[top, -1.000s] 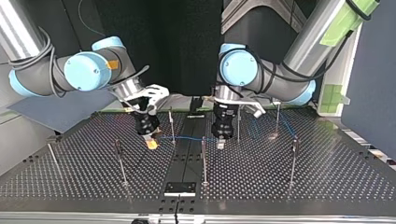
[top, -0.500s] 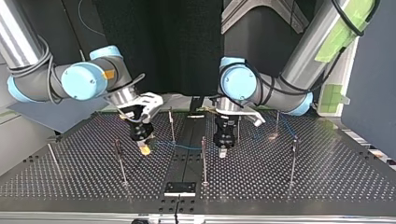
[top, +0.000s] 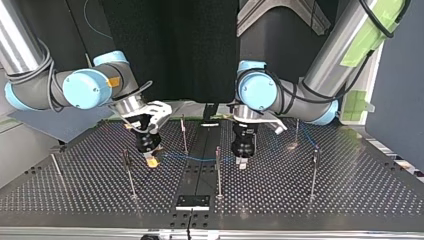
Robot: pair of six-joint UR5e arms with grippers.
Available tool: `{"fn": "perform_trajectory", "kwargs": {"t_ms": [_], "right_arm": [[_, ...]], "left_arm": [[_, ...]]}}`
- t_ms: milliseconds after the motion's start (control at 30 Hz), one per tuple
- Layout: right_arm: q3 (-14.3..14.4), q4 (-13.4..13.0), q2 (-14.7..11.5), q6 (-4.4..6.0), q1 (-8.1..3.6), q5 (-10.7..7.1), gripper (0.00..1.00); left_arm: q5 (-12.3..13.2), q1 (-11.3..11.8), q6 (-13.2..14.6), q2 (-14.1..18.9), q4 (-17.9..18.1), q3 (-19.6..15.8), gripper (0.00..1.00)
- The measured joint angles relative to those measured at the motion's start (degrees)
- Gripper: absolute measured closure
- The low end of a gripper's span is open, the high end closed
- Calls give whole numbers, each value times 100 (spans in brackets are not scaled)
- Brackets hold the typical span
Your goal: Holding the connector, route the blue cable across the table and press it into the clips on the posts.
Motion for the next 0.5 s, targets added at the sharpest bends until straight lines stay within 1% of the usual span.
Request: {"fn": "perform_trajectory", "kwargs": {"t_ms": [33, 67, 133, 167, 200, 233, 267, 400, 500], "right_arm": [[-2, 1, -3, -6, 0, 1, 100], [-4, 2, -6, -10, 0, 2, 100], [-5, 4, -8, -14, 0, 5, 100], [-4, 7, -12, -14, 0, 6, 100], [-4, 10, -17, -15, 2, 7, 100], [-4, 14, -28, -16, 4, 7, 100], [-4, 16, -37, -16, 7, 7, 100], [-4, 27, -84, -8, 14, 8, 100], [-4, 44, -121, -4, 25, 8, 100]], "left_arm": [[-37, -19, 7, 13, -44, -3, 20], [-90, -50, 22, 42, -102, -19, 18], [-175, -93, 43, 107, -190, -66, 18], [-213, -118, 51, 160, -255, -111, 11], [-224, -133, 56, 205, -304, -152, 11], [-220, -145, 62, 253, -352, -200, 3], [-199, -161, 74, 318, -422, -262, 0], [-70, -219, 114, 529, -636, -470, 0], [-28, -273, 107, 649, -781, -614, 0]]}}
